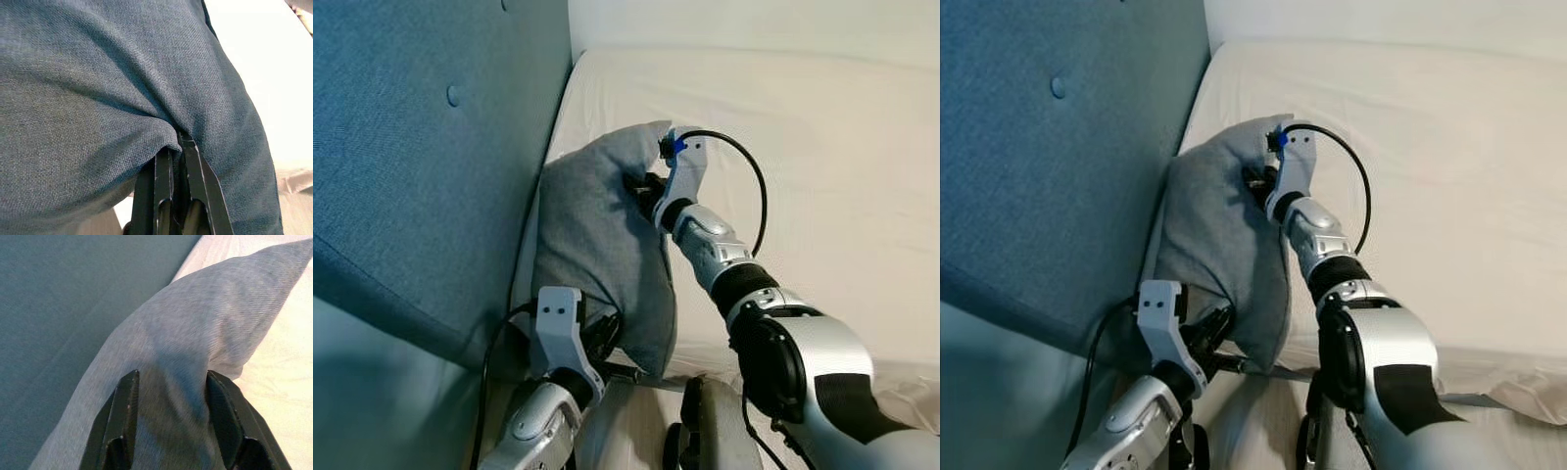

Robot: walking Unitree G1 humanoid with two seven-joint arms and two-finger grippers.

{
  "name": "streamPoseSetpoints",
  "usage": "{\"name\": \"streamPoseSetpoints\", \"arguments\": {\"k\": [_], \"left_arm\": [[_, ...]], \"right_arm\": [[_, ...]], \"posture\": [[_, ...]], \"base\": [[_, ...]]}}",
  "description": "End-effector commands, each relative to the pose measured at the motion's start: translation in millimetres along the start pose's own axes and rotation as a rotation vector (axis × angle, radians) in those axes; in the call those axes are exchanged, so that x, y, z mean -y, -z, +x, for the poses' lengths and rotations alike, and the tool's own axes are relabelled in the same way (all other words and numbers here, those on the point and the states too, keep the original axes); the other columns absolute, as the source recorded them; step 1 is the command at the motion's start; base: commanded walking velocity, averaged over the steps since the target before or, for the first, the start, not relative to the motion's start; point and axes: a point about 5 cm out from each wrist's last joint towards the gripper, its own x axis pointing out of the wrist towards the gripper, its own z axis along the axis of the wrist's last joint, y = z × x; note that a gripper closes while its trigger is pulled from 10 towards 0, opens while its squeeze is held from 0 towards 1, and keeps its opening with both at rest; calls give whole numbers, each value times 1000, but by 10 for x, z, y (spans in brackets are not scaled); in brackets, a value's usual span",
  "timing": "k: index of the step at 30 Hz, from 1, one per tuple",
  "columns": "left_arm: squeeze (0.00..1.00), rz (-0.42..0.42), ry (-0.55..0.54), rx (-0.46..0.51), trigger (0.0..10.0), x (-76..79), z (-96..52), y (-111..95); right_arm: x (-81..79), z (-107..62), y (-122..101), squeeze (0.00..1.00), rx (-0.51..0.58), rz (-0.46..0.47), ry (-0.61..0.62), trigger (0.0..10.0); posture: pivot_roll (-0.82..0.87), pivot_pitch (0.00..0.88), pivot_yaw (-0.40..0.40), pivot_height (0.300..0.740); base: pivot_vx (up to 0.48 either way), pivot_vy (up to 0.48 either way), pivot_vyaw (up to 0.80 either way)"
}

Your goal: Clean up the room

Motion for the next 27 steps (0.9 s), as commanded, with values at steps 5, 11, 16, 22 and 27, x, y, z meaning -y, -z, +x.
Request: {"name": "streamPoseSetpoints", "arguments": {"k": [5,11,16,22,27], "left_arm": [[0,-99,40,26,0,318,59,51],[0,-166,71,35,0,410,55,7],[1000,-217,159,9,8667,529,1,-33],[1000,-208,217,-39,10000,578,-31,13],[0,-241,292,-50,10000,603,-39,-48]], "right_arm": [[162,-84,206,0,-66,-66,127,10000],[359,-113,-38,0,58,70,251,10000],[406,-124,-159,0,150,210,232,10000],[291,-135,88,0,105,162,164,10000],[295,-157,155,0,107,179,169,10000]], "posture": [[174,401,-39,596],[173,400,-41,596],[156,392,-38,596],[151,389,-30,596],[145,384,-27,596]], "base": [[0,0,0],[0,0,0],[0,0,0],[0,0,0],[0,0,0]]}}
